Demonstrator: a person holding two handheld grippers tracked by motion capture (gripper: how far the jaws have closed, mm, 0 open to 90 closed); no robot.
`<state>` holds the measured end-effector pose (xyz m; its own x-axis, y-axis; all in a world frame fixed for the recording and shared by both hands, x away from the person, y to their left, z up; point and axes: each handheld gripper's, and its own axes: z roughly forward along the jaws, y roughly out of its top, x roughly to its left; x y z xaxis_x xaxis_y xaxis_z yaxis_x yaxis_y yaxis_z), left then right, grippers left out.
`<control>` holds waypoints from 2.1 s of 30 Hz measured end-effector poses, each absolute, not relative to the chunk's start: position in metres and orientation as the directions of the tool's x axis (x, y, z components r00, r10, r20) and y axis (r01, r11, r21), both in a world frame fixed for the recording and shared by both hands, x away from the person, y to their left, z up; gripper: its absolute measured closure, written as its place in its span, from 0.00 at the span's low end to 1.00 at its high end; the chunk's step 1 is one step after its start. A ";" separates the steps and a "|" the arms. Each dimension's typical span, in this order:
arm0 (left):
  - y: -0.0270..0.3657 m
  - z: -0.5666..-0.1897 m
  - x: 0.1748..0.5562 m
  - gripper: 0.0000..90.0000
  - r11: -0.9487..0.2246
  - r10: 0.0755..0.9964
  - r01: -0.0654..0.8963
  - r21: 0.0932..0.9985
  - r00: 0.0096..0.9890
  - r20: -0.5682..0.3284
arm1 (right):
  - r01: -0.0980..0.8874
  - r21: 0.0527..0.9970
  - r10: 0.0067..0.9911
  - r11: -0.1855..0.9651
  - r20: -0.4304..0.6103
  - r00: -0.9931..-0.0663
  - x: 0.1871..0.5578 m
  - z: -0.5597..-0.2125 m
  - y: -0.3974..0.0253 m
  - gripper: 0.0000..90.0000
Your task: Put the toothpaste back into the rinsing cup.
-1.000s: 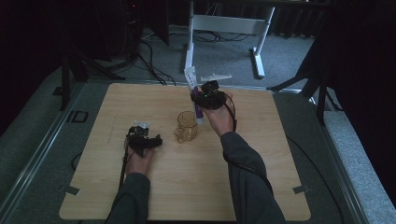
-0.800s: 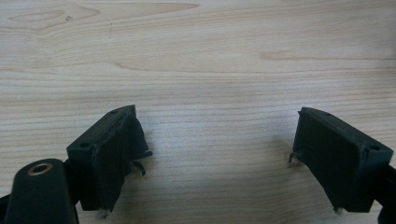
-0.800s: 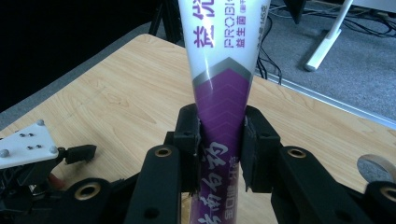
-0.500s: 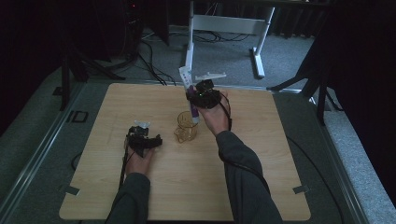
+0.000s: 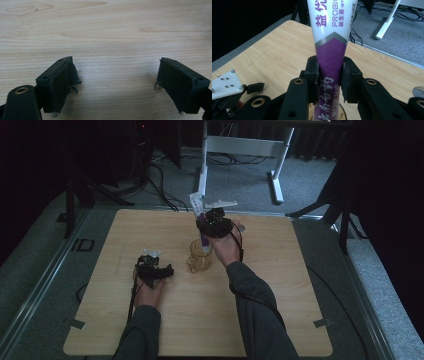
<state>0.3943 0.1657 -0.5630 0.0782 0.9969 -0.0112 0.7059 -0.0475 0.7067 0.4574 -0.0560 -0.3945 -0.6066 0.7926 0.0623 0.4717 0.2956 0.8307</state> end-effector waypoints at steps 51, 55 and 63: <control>0.166 -0.563 0.394 0.16 -0.048 0.997 0.705 0.708 0.078 -0.011 | 0.566 0.697 0.751 0.440 0.060 -0.657 0.449 -0.462 -0.066 0.69; 0.166 -0.563 0.394 0.16 -0.049 0.997 0.705 0.708 0.080 -0.010 | 0.557 0.702 0.748 0.444 0.052 -0.662 0.446 -0.460 -0.067 0.68; 0.166 -0.563 0.394 0.16 -0.051 0.997 0.705 0.708 0.081 -0.009 | 0.510 0.744 0.721 0.432 0.055 -0.691 0.433 -0.441 -0.079 0.62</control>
